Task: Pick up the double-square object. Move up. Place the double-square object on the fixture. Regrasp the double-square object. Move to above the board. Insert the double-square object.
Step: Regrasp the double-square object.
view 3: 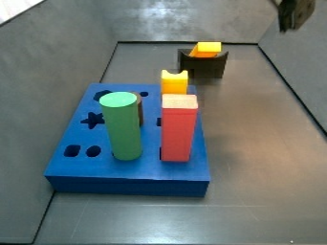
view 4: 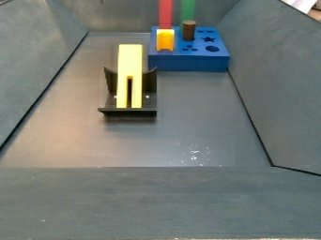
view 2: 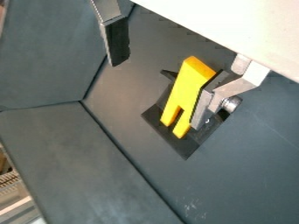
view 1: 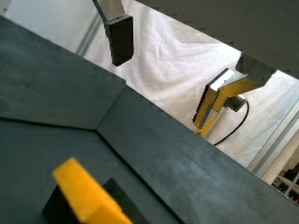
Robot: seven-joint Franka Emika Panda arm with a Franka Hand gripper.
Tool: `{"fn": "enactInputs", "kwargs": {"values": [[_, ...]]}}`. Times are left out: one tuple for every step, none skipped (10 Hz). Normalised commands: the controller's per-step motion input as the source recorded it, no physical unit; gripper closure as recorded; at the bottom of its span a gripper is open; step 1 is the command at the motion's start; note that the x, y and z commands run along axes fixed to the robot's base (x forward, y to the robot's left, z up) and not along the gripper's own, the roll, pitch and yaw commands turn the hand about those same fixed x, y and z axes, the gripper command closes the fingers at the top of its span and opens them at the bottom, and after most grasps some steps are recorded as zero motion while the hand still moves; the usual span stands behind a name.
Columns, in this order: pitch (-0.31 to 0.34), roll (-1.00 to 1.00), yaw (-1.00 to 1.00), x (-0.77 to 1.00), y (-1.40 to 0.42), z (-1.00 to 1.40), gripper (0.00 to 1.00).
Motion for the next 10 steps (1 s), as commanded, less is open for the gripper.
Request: {"fn": "enactInputs", "kwargs": {"values": [[-0.127,0.05,0.00,0.04,0.04,-1.00,0.00],[-0.126,0.06,-0.01,0.04,0.04,-1.00,0.00],[-0.119,0.06,-0.04,0.05,0.04,-1.00,0.00],[-0.110,0.06,-0.05,0.05,0.04,-1.00,0.00],[-0.101,0.06,-0.06,0.05,0.04,-1.00,0.00],[-0.074,0.05,-0.07,0.05,0.03,-0.90,0.00],[-0.055,0.05,-0.07,0.04,0.02,-0.73,0.00],[-0.042,0.06,-0.06,0.04,0.02,-0.55,0.00],[-0.034,0.06,-0.06,0.04,0.01,-0.44,0.00],[-0.008,0.06,-0.04,0.05,0.01,-0.17,0.00]]}}
